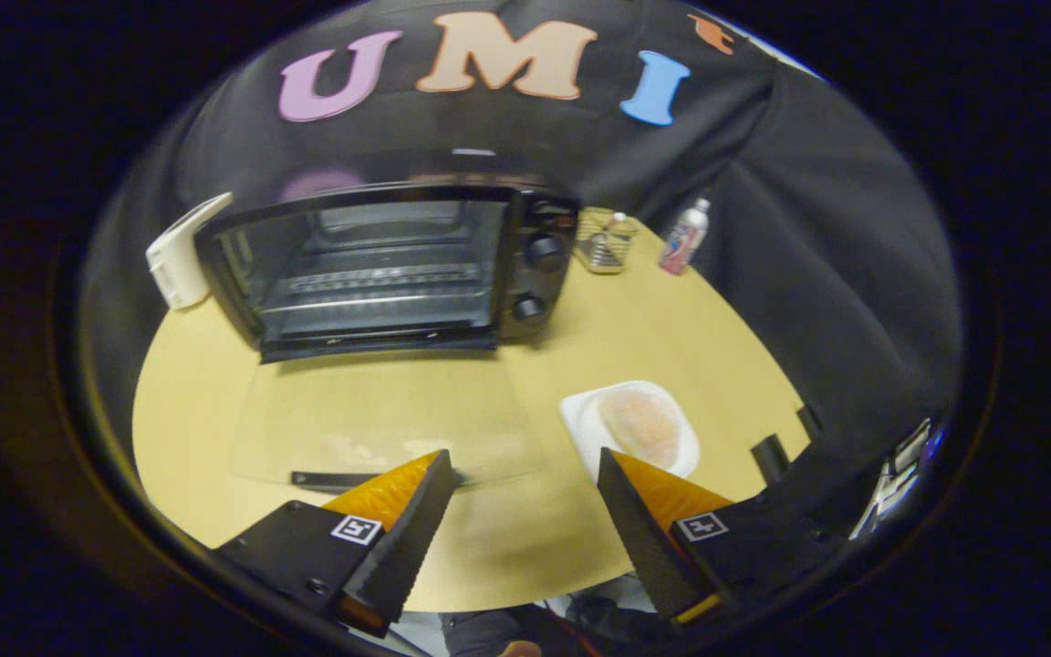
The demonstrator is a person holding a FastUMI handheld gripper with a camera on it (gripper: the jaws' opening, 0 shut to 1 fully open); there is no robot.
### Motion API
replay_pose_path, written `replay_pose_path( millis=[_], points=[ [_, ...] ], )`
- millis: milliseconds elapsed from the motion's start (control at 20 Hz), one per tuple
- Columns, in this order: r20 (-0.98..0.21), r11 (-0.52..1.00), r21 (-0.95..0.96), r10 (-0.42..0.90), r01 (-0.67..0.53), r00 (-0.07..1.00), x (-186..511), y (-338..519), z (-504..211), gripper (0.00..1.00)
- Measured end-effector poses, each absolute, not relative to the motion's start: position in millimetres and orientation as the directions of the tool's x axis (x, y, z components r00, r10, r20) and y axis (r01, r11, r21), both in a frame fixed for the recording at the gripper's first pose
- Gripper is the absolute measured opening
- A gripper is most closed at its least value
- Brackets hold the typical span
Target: Open the toaster oven, put the food inside, and close the toaster oven door.
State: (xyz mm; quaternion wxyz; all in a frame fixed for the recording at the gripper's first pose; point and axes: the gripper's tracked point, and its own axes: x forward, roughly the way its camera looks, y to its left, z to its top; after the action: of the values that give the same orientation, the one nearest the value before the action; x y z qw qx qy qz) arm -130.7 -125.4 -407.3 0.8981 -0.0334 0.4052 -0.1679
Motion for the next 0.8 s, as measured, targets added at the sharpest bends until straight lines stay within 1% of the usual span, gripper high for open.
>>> replay_pose_path(
  millis=[150,300,550,750,800],
  points=[
    [-0.727,0.913,-0.236,-0.392,0.332,0.564,-121.3,-178.4,-421.6,1.00],
    [-0.753,0.890,-0.300,-0.441,0.343,0.488,-118.9,-220.2,-446.2,1.00],
    [-0.815,0.900,-0.299,-0.414,0.318,0.405,-119.3,-245.7,-489.9,1.00],
    [-0.845,0.913,-0.231,-0.360,0.336,0.396,-116.8,-245.4,-511.5,1.00],
    [-0.841,0.911,-0.223,-0.360,0.347,0.404,-110.2,-248.0,-513.2,0.98]
  ],
)
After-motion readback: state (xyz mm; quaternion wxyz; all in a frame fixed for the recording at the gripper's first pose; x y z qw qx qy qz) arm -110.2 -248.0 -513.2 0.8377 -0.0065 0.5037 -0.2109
